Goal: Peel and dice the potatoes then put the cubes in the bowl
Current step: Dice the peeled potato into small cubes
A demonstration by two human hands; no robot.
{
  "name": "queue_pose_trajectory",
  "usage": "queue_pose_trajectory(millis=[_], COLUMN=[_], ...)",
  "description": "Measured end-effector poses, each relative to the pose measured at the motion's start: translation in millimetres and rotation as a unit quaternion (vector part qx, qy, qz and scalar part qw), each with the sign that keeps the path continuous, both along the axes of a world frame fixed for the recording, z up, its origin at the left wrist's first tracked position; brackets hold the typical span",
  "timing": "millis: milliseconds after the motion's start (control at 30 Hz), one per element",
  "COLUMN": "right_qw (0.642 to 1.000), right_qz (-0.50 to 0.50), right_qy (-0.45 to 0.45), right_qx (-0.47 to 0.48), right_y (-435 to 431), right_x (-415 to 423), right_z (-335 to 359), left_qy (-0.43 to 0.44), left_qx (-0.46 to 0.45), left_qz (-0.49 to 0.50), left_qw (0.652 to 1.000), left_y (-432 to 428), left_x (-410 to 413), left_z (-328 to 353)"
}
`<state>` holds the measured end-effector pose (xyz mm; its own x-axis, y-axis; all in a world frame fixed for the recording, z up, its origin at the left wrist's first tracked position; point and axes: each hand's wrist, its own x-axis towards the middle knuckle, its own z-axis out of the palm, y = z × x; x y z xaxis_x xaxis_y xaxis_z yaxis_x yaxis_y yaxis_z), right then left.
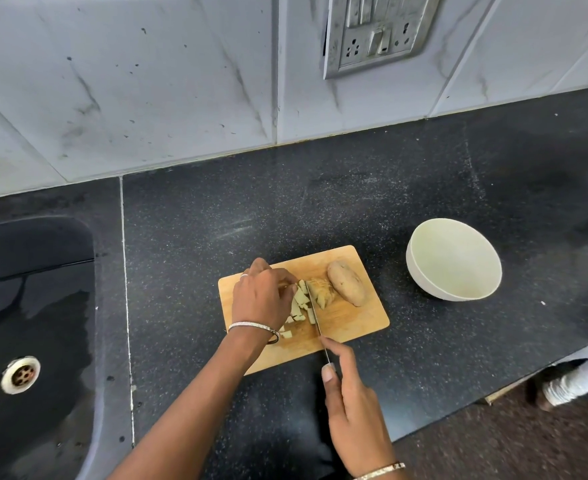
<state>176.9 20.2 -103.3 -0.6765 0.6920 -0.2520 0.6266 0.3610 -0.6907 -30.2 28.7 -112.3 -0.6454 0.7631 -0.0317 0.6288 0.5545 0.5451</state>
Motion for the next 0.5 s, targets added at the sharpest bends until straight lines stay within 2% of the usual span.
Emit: queue_pose_trajectory(millis=[300,500], right_qw=[0.999,0.998], right_qz=[0.001,0.019], right_qy=[-0.004,0.012], right_qx=[0.053,0.051], right_y=[20,21], right_x=[-1,-5], right_z=[2,3], left_qy=[0.020,0.042], left_qx=[0.022,0.047], left_qz=[-0.003,0.018], left_qw=[1.000,0.998], left_y=[7,2], left_x=[2,6], left_z=[0,1])
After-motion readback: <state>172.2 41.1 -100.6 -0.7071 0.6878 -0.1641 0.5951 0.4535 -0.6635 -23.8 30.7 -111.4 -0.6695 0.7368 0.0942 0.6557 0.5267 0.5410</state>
